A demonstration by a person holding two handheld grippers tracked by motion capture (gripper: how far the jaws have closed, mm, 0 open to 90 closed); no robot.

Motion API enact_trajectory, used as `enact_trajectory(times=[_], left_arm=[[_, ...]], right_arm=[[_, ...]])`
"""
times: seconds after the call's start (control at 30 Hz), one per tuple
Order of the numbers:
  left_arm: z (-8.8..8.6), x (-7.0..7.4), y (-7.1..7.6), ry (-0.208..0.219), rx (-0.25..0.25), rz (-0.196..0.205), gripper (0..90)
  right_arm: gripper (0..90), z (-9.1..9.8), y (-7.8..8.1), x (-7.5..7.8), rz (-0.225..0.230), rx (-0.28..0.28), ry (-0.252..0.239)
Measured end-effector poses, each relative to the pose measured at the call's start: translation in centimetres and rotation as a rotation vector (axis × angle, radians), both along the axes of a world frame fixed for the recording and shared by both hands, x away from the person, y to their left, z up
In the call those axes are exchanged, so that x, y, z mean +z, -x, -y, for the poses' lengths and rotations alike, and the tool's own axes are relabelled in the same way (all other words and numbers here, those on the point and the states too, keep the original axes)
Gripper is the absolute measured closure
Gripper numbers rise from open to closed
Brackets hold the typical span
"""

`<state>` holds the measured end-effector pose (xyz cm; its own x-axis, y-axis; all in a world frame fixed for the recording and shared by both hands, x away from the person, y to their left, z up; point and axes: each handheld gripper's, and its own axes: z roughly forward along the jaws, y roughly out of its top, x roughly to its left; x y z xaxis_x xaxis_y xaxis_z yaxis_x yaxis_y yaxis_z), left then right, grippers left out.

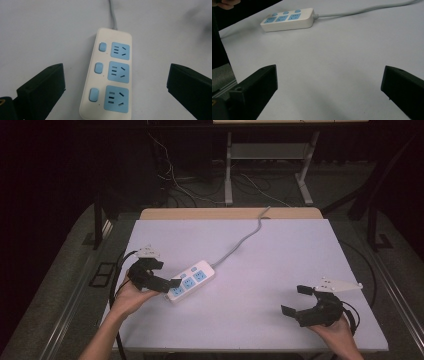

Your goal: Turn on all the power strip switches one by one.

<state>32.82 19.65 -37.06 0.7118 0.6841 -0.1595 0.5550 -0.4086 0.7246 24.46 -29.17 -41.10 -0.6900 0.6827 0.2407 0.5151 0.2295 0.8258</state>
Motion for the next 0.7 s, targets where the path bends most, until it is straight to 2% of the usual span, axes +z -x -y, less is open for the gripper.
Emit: enact_trajectory(times=[0.27, 0.7], left_arm=[[-0.2, -0.2, -0.8, -0.034, -0.003, -0.02, 2.4], [-0.6, -0.9, -1.7, -0.046, -0.014, -0.049, 33.8]], right_arm=[[0.6, 0.1, 0.0, 0.0, -0.001, 0.001, 0.002], [0.6, 0.1, 0.0, -0.1, 0.001, 0.001, 0.006]])
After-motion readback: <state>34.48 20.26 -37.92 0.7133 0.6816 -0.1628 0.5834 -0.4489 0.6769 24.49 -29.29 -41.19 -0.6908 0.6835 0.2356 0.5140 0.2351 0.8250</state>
